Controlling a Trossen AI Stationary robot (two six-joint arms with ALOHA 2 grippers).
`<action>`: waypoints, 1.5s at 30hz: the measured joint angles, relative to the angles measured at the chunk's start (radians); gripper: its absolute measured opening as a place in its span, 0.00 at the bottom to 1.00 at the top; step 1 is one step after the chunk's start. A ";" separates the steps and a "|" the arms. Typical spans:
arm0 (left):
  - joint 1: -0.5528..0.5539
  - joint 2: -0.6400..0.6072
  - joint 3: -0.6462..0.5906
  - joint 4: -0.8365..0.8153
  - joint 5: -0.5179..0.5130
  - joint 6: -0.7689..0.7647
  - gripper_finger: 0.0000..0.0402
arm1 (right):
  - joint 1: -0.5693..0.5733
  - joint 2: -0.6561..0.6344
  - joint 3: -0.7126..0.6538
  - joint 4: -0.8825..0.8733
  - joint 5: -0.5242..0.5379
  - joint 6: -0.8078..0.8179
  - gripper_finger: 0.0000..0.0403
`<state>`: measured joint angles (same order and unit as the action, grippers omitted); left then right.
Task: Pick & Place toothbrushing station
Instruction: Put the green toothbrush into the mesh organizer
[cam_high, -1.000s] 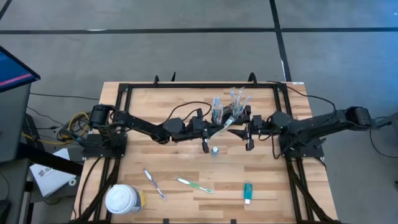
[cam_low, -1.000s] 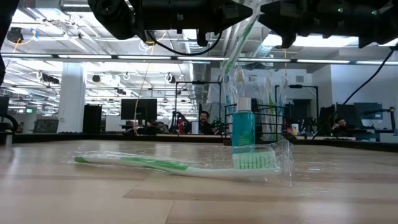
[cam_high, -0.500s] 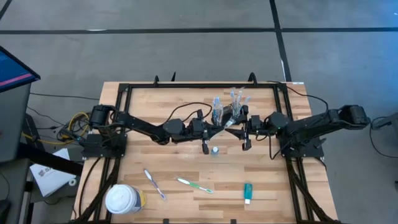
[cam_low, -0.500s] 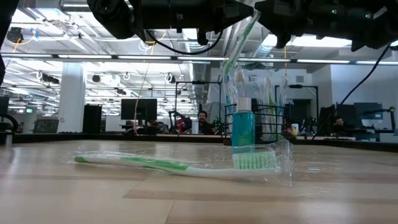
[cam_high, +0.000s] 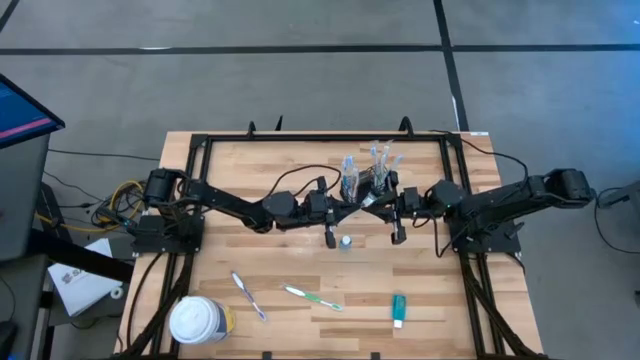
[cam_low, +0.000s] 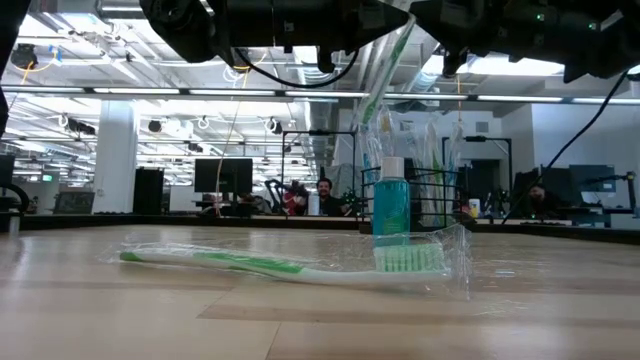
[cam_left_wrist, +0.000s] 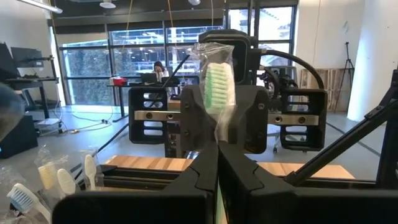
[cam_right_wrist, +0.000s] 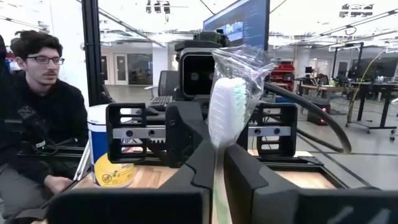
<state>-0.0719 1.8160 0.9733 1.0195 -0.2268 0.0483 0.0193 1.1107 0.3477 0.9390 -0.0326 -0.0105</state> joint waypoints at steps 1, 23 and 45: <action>0.000 0.000 0.000 0.000 0.000 0.000 0.00 | 0.000 0.000 0.000 0.000 -0.001 0.000 0.03; -0.002 -0.017 -0.002 -0.027 -0.010 0.000 0.12 | -0.035 0.000 0.000 -0.015 -0.021 0.003 0.00; -0.029 -0.241 -0.193 -0.153 0.001 -0.037 0.26 | -0.158 0.000 0.042 -0.131 -0.020 0.038 0.00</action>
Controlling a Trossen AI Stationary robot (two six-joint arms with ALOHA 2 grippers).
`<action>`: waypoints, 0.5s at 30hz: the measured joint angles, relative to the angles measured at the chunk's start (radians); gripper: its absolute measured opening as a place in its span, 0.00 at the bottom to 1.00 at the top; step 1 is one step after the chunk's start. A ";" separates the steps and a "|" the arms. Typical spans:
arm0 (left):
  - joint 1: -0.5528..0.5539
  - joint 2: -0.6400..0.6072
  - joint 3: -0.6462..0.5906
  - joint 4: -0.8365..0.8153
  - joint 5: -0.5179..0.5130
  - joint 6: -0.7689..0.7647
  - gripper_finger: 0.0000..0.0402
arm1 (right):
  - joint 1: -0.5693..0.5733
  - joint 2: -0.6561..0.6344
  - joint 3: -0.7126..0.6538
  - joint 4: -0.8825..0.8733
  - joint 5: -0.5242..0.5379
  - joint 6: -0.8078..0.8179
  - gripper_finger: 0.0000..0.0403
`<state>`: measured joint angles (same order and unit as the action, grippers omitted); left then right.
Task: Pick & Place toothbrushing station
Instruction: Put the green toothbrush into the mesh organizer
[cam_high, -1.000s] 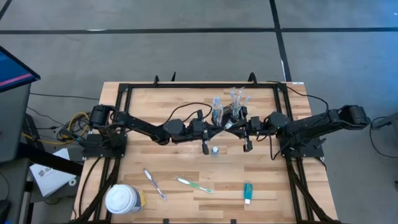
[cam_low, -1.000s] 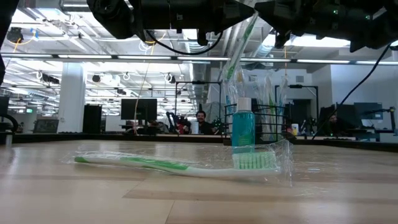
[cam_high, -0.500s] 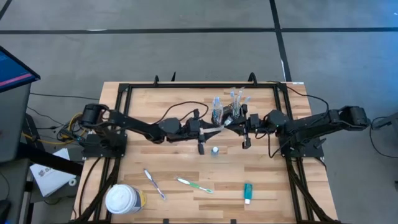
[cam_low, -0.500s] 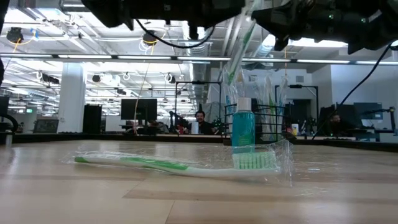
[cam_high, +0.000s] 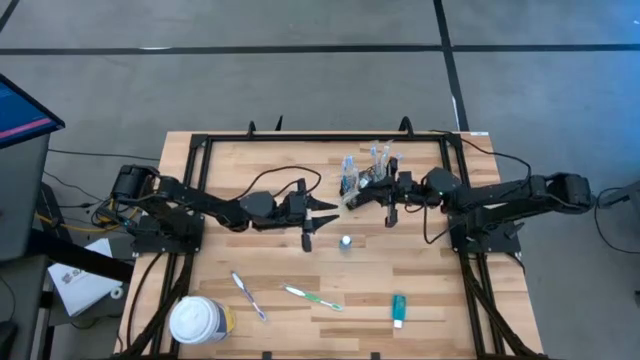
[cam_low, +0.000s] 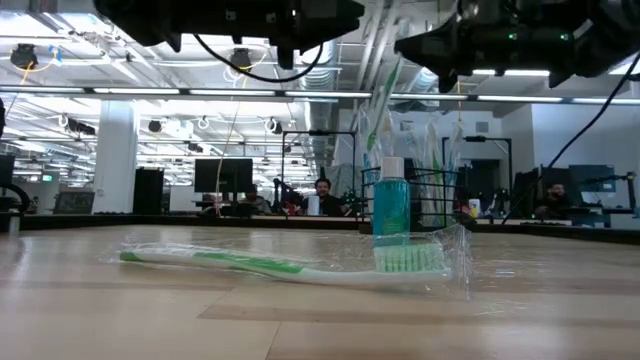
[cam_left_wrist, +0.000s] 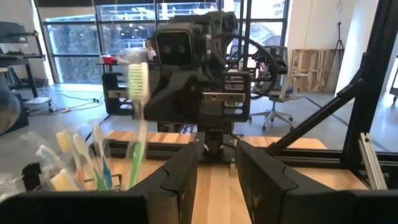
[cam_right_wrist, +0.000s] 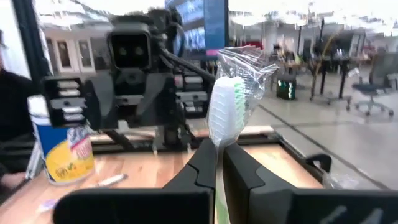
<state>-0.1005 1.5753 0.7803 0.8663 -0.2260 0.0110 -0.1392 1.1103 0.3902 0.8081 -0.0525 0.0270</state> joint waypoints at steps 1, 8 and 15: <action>0.000 0.000 -0.005 0.001 0.001 -0.001 0.26 | -0.005 0.000 0.014 -0.033 0.000 0.000 0.00; 0.000 0.000 -0.024 0.000 0.005 -0.001 0.26 | -0.047 0.000 0.111 -0.212 0.000 -0.008 0.00; -0.005 0.000 -0.024 0.001 0.005 -0.001 0.26 | -0.083 0.000 0.171 -0.321 0.000 -0.011 0.00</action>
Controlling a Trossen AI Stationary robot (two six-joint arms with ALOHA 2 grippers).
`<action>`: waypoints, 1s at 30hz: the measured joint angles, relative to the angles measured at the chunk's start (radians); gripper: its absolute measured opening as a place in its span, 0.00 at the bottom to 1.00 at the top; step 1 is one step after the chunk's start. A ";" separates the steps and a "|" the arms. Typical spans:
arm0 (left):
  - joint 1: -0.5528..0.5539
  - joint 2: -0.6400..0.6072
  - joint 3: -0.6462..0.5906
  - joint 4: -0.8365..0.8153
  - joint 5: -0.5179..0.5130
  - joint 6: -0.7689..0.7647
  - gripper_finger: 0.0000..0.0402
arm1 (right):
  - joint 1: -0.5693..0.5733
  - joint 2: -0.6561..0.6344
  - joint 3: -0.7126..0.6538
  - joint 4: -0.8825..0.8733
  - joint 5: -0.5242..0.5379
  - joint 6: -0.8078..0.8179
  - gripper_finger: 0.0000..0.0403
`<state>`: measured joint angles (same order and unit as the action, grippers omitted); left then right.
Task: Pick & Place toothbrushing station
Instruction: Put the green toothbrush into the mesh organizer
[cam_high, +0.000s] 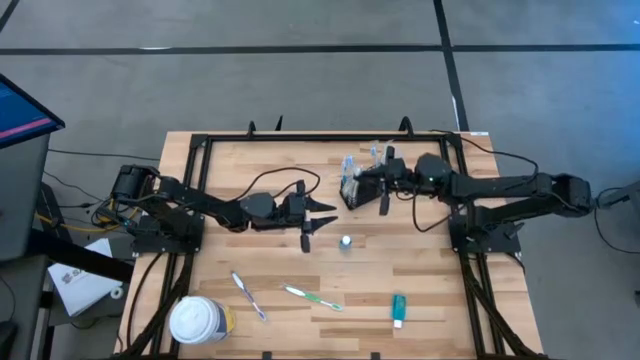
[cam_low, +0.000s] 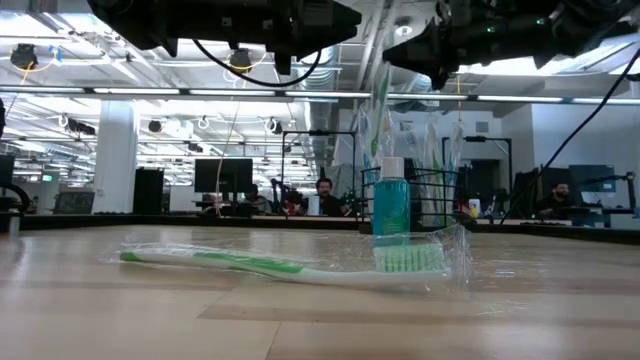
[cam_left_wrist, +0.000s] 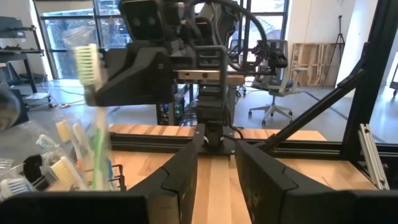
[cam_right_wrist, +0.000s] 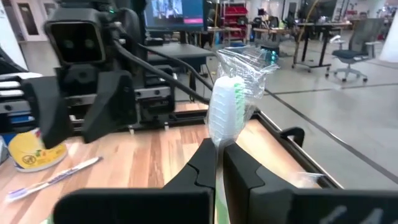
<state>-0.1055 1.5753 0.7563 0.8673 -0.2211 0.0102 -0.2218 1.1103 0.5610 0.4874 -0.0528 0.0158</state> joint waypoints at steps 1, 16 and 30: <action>0.000 0.000 0.000 -0.001 0.000 0.000 0.26 | -0.004 0.000 0.004 -0.010 0.000 0.000 0.00; 0.000 0.000 0.000 -0.012 -0.001 0.000 0.26 | -0.043 -0.129 0.006 -0.176 0.000 0.003 0.00; 0.000 0.001 0.000 -0.013 -0.004 0.000 0.26 | -0.033 -0.042 0.003 -0.163 0.000 0.001 0.00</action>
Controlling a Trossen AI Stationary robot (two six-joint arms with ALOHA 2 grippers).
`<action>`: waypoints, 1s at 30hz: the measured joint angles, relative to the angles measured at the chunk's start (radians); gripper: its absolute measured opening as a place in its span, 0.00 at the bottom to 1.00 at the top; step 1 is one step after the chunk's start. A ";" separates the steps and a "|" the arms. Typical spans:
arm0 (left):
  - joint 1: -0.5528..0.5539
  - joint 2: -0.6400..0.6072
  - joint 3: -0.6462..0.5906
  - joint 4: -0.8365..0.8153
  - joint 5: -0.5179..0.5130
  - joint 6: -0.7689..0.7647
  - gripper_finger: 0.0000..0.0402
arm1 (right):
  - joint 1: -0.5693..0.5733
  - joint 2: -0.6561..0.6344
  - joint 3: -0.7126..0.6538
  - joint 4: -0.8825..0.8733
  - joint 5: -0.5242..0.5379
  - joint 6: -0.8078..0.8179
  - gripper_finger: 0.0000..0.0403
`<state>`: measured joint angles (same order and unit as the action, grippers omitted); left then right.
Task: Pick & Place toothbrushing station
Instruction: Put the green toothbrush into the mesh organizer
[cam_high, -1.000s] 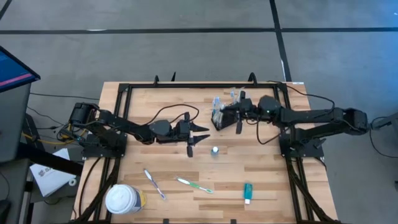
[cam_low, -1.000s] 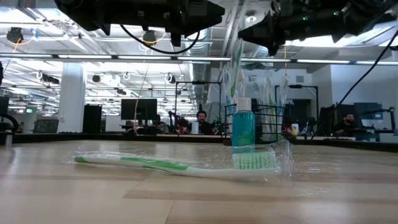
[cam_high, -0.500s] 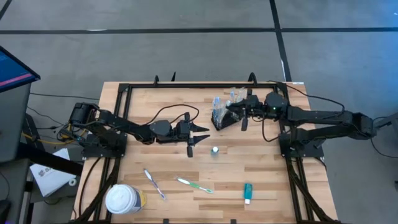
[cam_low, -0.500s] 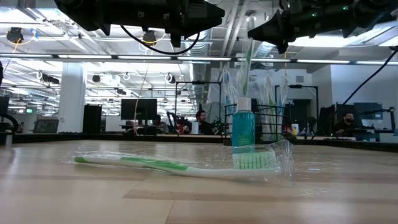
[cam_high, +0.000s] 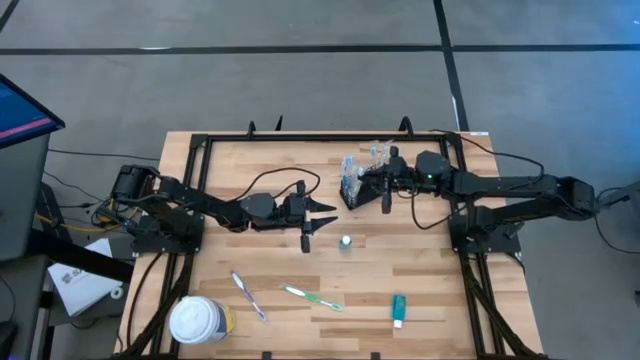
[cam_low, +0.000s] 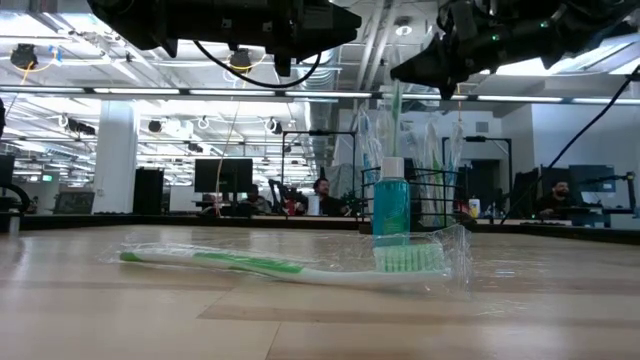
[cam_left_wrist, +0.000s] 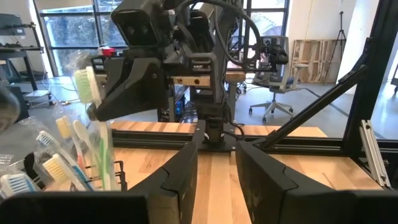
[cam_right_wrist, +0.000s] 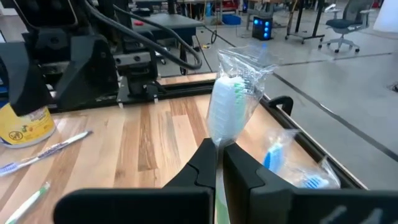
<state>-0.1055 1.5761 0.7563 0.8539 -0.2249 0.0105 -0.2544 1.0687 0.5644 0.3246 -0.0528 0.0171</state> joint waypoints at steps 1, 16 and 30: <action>0.000 0.000 0.000 0.000 0.000 0.000 0.26 | 0.000 -0.001 -0.001 0.004 0.000 -0.001 0.00; 0.000 0.000 0.000 -0.002 0.003 0.000 0.26 | -0.004 0.002 -0.131 0.144 0.000 0.018 0.00; 0.000 0.000 0.000 -0.002 0.003 0.000 0.26 | -0.004 0.138 -0.179 0.325 0.000 0.043 0.00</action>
<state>-0.1055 1.5764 0.7563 0.8517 -0.2218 0.0105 -0.2588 1.2063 0.3851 0.6499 -0.0533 0.0597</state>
